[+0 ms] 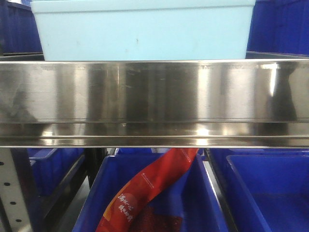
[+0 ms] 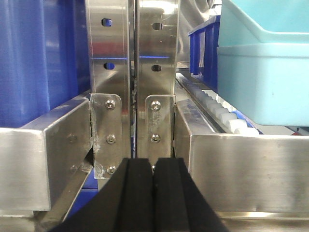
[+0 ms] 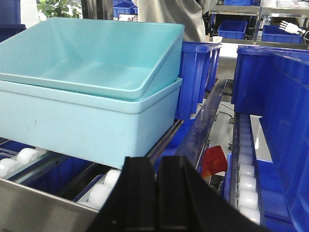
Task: Move two blue bins to right shelf middle
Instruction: 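Open both grippers and withdraw them down from the stacked bins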
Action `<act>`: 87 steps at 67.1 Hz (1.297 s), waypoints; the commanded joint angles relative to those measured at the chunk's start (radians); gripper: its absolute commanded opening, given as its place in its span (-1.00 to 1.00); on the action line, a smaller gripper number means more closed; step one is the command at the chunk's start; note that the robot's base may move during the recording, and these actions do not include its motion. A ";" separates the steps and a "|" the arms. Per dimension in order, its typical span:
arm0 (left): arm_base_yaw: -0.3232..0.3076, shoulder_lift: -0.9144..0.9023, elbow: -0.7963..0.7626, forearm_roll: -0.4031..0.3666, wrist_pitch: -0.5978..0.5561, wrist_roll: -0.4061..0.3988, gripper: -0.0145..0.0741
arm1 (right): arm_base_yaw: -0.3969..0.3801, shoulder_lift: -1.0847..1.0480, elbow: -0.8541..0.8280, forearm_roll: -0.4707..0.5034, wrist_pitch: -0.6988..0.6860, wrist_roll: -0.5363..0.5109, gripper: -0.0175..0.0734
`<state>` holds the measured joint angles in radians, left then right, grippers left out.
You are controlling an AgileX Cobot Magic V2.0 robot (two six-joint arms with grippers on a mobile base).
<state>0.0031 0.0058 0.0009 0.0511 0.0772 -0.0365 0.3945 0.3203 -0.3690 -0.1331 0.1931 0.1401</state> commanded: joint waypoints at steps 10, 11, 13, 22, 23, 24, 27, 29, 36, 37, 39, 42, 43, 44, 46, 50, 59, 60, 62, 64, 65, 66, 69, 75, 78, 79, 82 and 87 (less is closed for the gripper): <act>0.002 -0.006 -0.001 -0.003 -0.021 0.003 -0.92 | -0.004 -0.006 0.001 -0.011 -0.026 -0.007 -0.97; 0.002 -0.006 -0.001 -0.003 -0.021 0.003 -0.92 | -0.004 -0.006 0.001 -0.011 -0.026 -0.007 -0.97; 0.002 -0.006 -0.001 -0.003 -0.021 0.003 -0.92 | -0.004 -0.006 0.001 -0.011 -0.026 -0.007 -0.97; 0.002 -0.006 -0.001 -0.003 -0.021 0.003 -0.92 | -0.004 -0.006 0.001 -0.011 -0.020 -0.007 -0.97; 0.002 -0.006 -0.001 -0.003 -0.021 0.003 -0.92 | -0.004 -0.006 0.001 -0.011 -0.018 -0.007 -0.97; 0.002 -0.006 -0.001 -0.003 -0.021 0.003 -0.92 | -0.006 -0.006 0.001 -0.013 -0.012 -0.010 -0.97; 0.002 -0.006 -0.001 -0.003 -0.021 0.003 -0.92 | -0.020 -0.006 0.001 -0.010 -0.006 -0.010 -0.97; 0.002 -0.006 -0.001 -0.003 -0.021 0.003 -0.92 | -0.039 -0.006 0.003 0.008 -0.003 -0.021 -0.97; 0.002 -0.006 -0.001 -0.003 -0.021 0.003 -0.92 | -0.129 -0.018 0.015 0.100 -0.002 -0.109 -0.97; 0.002 -0.006 -0.001 -0.003 -0.021 0.003 -0.92 | -0.143 -0.022 0.021 0.109 -0.002 -0.124 -0.97; 0.002 -0.006 -0.001 -0.003 -0.021 0.003 -0.92 | -0.177 -0.034 0.030 0.126 -0.008 -0.140 -0.97; 0.002 -0.006 -0.001 -0.003 -0.021 0.003 -0.92 | -0.217 -0.057 0.048 0.133 -0.016 -0.140 -0.97; 0.002 -0.006 -0.001 -0.003 -0.021 0.003 -0.92 | -0.230 -0.070 0.055 0.139 -0.016 -0.140 -0.97; 0.002 -0.006 -0.001 -0.003 -0.021 0.003 -0.92 | -0.242 -0.080 0.066 0.142 -0.016 -0.140 -0.97; 0.002 -0.006 -0.001 -0.003 -0.021 0.003 -0.92 | -0.271 -0.101 0.081 0.152 -0.016 -0.140 -0.97; 0.002 -0.006 -0.001 -0.003 -0.021 0.003 -0.92 | -0.314 -0.153 0.121 0.171 -0.018 -0.140 -0.97; 0.002 -0.006 -0.001 -0.003 -0.021 0.003 -0.92 | -0.372 -0.250 0.215 0.196 -0.024 -0.140 -0.97; 0.002 -0.006 -0.001 -0.003 -0.021 0.003 -0.92 | -0.374 -0.258 0.231 0.198 -0.028 -0.140 -0.97; 0.002 -0.006 -0.001 -0.003 -0.021 0.003 -0.92 | -0.383 -0.271 0.250 0.200 -0.033 -0.140 -0.97; 0.002 -0.006 -0.001 -0.003 -0.021 0.003 -0.92 | -0.386 -0.284 0.269 0.200 -0.041 -0.140 -0.97; 0.002 -0.006 -0.001 -0.003 -0.021 0.003 -0.92 | -0.386 -0.289 0.279 0.200 -0.046 -0.140 -0.97; 0.002 -0.006 -0.001 -0.003 -0.021 0.003 -0.92 | -0.387 -0.298 0.293 0.200 -0.052 -0.140 -0.97; 0.002 -0.006 -0.001 -0.003 -0.021 0.003 -0.92 | -0.387 -0.316 0.324 0.200 -0.067 -0.140 -0.97; 0.002 -0.006 -0.001 -0.003 -0.021 0.003 -0.92 | -0.387 -0.320 0.369 0.200 -0.086 -0.140 -0.97; 0.002 -0.006 -0.001 -0.003 -0.021 0.003 -0.92 | -0.387 -0.320 0.369 0.205 -0.111 -0.140 -0.97; 0.002 -0.006 -0.001 -0.003 -0.021 0.003 -0.92 | -0.387 -0.320 0.369 0.208 -0.112 -0.140 -0.97; 0.002 -0.006 -0.001 -0.003 -0.021 0.003 -0.92 | -0.387 -0.320 0.369 0.209 -0.084 -0.140 -0.97; 0.002 -0.006 -0.001 -0.003 -0.021 0.003 -0.92 | -0.387 -0.320 0.369 0.209 -0.086 -0.140 -0.97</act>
<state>0.0031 0.0058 0.0009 0.0511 0.0749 -0.0347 0.0145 0.0031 -0.0025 0.0707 0.1391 0.0082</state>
